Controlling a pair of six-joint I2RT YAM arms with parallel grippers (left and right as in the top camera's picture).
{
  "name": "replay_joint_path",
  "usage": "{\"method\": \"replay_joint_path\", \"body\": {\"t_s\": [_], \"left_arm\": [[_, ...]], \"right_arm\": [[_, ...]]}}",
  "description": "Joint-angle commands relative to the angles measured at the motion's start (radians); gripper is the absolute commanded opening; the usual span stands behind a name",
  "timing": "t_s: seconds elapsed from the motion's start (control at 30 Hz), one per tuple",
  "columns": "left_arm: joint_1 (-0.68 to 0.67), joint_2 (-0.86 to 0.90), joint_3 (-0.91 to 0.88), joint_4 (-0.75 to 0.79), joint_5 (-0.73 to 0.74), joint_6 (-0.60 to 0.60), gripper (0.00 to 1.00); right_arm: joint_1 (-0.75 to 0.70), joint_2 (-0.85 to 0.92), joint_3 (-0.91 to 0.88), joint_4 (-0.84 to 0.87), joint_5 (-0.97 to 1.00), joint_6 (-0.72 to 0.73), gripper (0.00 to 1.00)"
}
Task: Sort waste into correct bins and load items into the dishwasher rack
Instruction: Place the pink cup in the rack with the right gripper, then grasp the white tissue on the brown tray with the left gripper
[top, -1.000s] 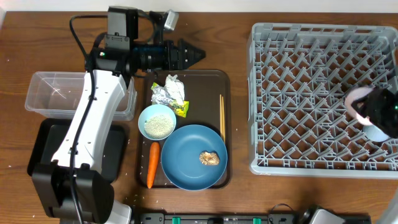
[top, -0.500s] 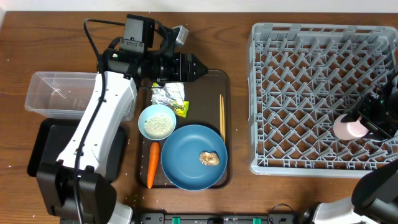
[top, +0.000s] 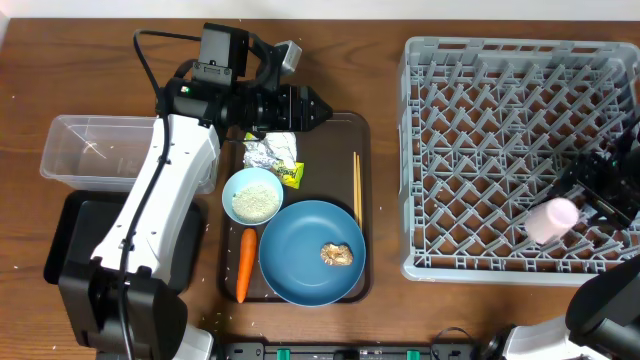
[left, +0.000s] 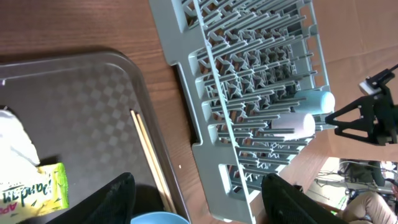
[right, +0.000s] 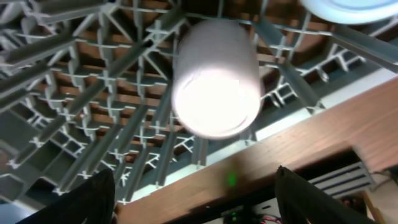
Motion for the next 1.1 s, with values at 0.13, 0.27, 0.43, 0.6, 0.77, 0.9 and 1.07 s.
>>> {"method": "replay_joint_path", "body": {"t_s": [0.13,0.27,0.43,0.6,0.77,0.9,1.07], "left_arm": [[0.001,-0.05,0.007,-0.101,-0.198,0.051,0.66],[0.001,-0.12,0.007,-0.208,-0.384,0.05,0.66],[0.001,-0.143,0.002,-0.369,-0.548,0.05,0.66],[-0.005,-0.132,-0.085,-0.362,-0.559,0.043,0.66],[-0.005,-0.095,-0.222,-0.14,-0.638,0.043,0.66],[-0.005,-0.041,-0.297,0.034,-0.718,0.043,0.65],[-0.005,0.073,-0.313,0.189,-0.764,0.042,0.66]], "right_arm": [[0.019,-0.114,0.048,0.072,-0.309,-0.166,0.75],[0.07,-0.252,0.061,0.2,-0.467,-0.178,0.77],[0.18,-0.377,0.061,0.329,-0.497,-0.163,0.8],[0.312,-0.4,0.06,0.349,-0.479,-0.162,0.8],[0.395,-0.366,0.058,0.35,-0.426,-0.144,0.78],[0.43,-0.33,0.058,0.345,-0.426,-0.136,0.75],[0.468,-0.312,0.058,0.345,-0.426,-0.137,0.74]]}}
